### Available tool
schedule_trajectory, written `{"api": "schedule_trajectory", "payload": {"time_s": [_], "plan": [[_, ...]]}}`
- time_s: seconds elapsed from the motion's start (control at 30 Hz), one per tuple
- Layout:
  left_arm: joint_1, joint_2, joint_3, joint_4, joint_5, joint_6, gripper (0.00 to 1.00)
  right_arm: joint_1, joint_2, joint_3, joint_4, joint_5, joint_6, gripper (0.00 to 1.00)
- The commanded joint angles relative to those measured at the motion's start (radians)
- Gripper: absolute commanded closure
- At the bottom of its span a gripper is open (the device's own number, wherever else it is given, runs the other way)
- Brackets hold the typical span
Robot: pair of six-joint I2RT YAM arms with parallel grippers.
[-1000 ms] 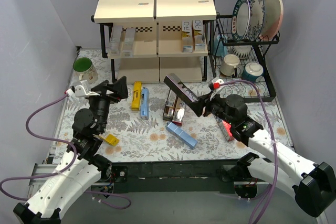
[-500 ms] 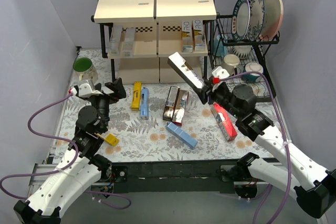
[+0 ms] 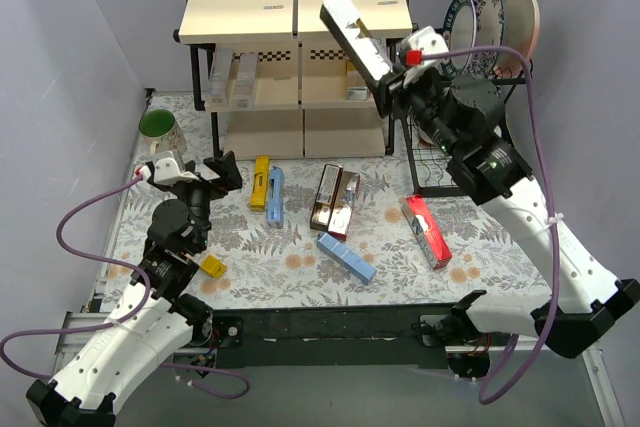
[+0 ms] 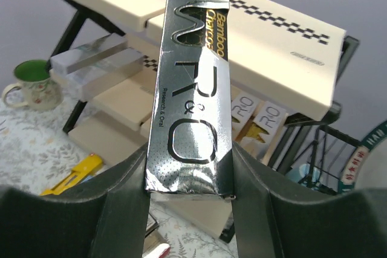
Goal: Place and organize the toothpastes onto the shelf
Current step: Place the toothpaste on the shelf.
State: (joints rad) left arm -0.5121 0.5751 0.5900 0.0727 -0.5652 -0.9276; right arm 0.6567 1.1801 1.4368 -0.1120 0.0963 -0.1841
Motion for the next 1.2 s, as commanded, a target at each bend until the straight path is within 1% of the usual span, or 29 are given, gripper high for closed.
{"api": "schedule_trajectory", "payload": {"time_s": [0.0, 0.17, 0.2, 0.37, 0.43, 0.53, 0.7, 0.8, 0.83, 0.93, 1.1, 1.17], "plan": [[0.003, 0.005, 0.014, -0.019, 0.010, 0.004, 0.02, -0.003, 0.091, 0.221, -0.020, 0.182, -0.003, 0.64], [0.003, 0.012, 0.017, -0.033, 0.016, -0.002, 0.02, -0.038, 0.269, 0.413, -0.037, 0.273, -0.009, 0.64], [0.003, 0.012, 0.016, -0.033, 0.019, -0.004, 0.02, -0.045, 0.326, 0.486, -0.044, 0.289, -0.009, 0.64], [0.001, 0.028, 0.019, -0.034, 0.037, -0.005, 0.02, -0.083, 0.466, 0.654, -0.061, 0.338, -0.006, 0.62], [0.003, 0.034, 0.022, -0.039, 0.047, -0.007, 0.02, -0.098, 0.504, 0.695, -0.066, 0.344, 0.001, 0.60], [0.001, 0.039, 0.025, -0.044, 0.053, -0.010, 0.02, -0.114, 0.546, 0.721, -0.072, 0.355, 0.021, 0.57], [0.003, 0.037, 0.024, -0.047, 0.050, -0.010, 0.02, -0.124, 0.581, 0.740, -0.057, 0.385, 0.040, 0.53], [0.003, 0.037, 0.025, -0.048, 0.051, -0.010, 0.02, -0.129, 0.593, 0.752, -0.057, 0.402, 0.041, 0.46], [0.003, 0.037, 0.025, -0.048, 0.054, -0.011, 0.02, -0.131, 0.596, 0.752, -0.054, 0.404, 0.043, 0.39], [0.003, 0.039, 0.027, -0.050, 0.060, -0.013, 0.02, -0.131, 0.599, 0.751, -0.046, 0.388, 0.041, 0.32], [0.001, 0.032, 0.028, -0.054, 0.056, -0.013, 0.02, -0.137, 0.602, 0.748, -0.041, 0.368, 0.057, 0.31], [0.003, 0.031, 0.027, -0.054, 0.056, -0.013, 0.02, -0.137, 0.604, 0.743, -0.035, 0.361, 0.058, 0.36]]}}
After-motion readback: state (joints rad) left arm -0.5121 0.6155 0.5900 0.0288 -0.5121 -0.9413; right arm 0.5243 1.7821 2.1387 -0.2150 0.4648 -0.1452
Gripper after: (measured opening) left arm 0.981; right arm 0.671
